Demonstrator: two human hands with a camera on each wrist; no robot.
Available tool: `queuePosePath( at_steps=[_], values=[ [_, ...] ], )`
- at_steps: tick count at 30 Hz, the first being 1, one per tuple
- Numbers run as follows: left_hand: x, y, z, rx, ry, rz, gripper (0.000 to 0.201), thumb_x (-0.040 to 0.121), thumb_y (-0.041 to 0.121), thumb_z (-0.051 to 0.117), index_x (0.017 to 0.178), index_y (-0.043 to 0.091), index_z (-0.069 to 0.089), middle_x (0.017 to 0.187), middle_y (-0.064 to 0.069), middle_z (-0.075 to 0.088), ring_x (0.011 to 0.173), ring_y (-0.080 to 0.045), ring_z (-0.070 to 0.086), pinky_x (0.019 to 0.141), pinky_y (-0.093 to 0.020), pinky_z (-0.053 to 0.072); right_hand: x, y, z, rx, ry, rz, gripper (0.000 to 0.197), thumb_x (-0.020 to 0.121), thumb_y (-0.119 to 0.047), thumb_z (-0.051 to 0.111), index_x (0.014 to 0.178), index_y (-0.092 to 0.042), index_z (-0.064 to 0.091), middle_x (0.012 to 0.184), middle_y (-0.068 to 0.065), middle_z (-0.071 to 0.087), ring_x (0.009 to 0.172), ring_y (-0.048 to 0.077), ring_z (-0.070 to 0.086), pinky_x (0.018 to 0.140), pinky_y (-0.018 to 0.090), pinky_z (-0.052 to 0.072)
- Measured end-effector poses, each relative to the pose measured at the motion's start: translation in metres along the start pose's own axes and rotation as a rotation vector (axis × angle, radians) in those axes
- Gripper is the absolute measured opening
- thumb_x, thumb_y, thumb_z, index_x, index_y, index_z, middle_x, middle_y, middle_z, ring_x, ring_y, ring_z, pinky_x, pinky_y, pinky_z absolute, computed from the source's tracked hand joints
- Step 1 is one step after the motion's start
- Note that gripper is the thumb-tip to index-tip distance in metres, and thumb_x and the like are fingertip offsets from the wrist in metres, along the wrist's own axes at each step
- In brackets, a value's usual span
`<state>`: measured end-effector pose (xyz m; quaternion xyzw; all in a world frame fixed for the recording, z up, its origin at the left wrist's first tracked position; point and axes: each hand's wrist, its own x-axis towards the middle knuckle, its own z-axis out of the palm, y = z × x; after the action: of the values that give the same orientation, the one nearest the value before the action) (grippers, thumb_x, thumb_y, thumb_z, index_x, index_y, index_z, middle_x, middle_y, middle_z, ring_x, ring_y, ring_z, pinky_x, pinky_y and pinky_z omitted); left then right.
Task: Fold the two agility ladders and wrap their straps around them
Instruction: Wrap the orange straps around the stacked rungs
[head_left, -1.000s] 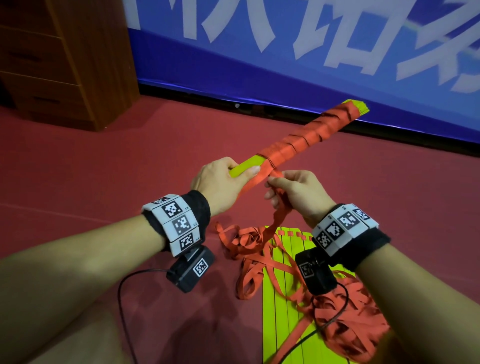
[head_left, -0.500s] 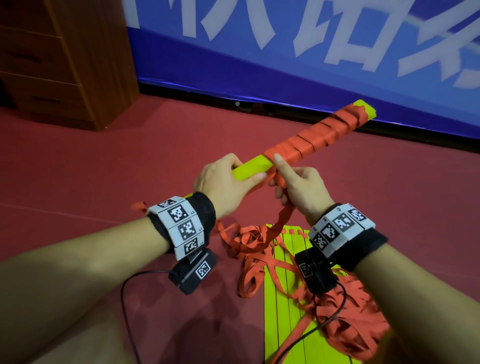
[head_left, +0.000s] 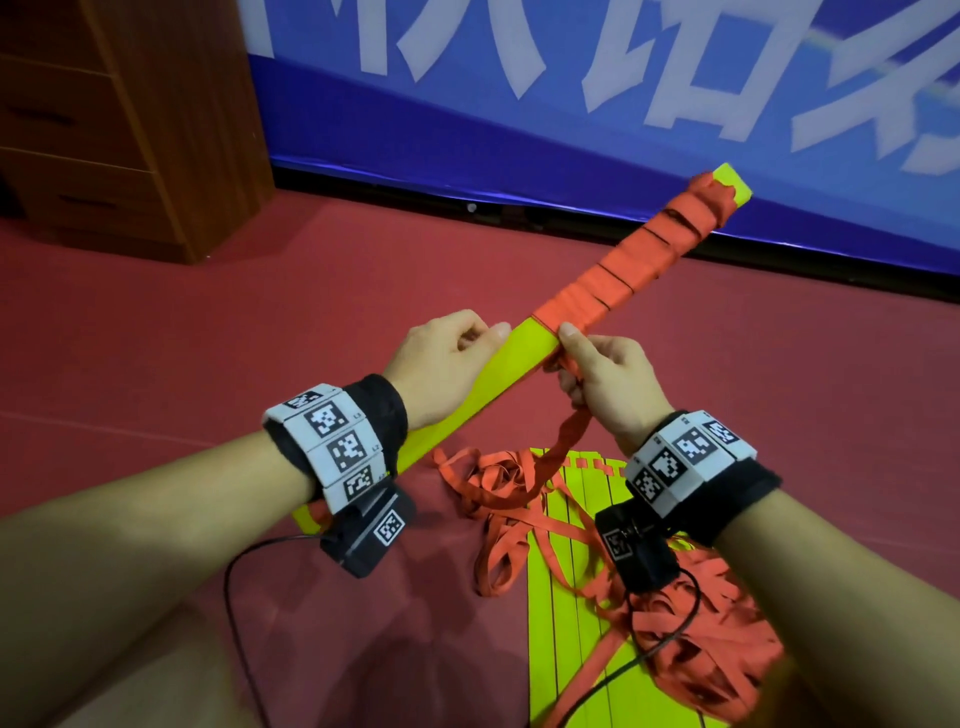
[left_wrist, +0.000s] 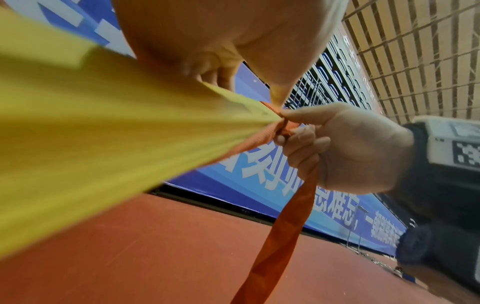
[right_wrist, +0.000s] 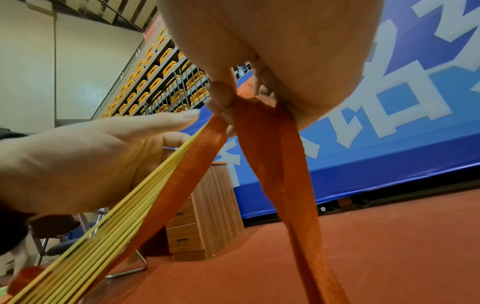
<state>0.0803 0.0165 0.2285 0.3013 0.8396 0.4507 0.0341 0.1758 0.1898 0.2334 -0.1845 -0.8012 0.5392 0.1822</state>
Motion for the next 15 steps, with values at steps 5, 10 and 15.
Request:
queuePosePath(
  at_steps=[5, 10, 15],
  values=[
    [0.011, -0.017, 0.001, -0.204, -0.188, -0.081, 0.06, 0.082, 0.072, 0.047, 0.089, 0.018, 0.073, 0.08, -0.008, 0.071, 0.071, -0.031, 0.059, 0.073, -0.04, 0.048, -0.003, 0.002, -0.004, 0.039, -0.077, -0.057, 0.042, 0.109, -0.03, 0.045, 0.081, -0.006, 0.064, 0.057, -0.003, 0.055, 0.048, 0.009, 0.046, 0.055, 0.028, 0.041],
    [0.008, -0.012, 0.002, -0.416, -0.313, -0.167, 0.04, 0.106, 0.041, 0.046, 0.101, 0.013, 0.073, 0.079, -0.001, 0.066, 0.067, -0.009, 0.058, 0.064, -0.02, 0.045, -0.004, 0.004, -0.005, 0.028, -0.13, -0.132, 0.043, 0.109, -0.032, 0.044, 0.073, -0.014, 0.058, 0.064, 0.005, 0.058, 0.052, 0.012, 0.05, 0.06, 0.033, 0.043],
    [0.0, -0.005, 0.002, -0.516, -0.393, -0.271, 0.056, 0.105, 0.051, 0.039, 0.112, 0.008, 0.073, 0.104, -0.02, 0.074, 0.084, -0.022, 0.068, 0.076, -0.026, 0.055, -0.004, 0.002, -0.004, 0.069, -0.155, -0.17, 0.04, 0.099, -0.044, 0.045, 0.079, -0.012, 0.059, 0.064, -0.002, 0.06, 0.054, 0.012, 0.051, 0.06, 0.031, 0.045]
  ],
)
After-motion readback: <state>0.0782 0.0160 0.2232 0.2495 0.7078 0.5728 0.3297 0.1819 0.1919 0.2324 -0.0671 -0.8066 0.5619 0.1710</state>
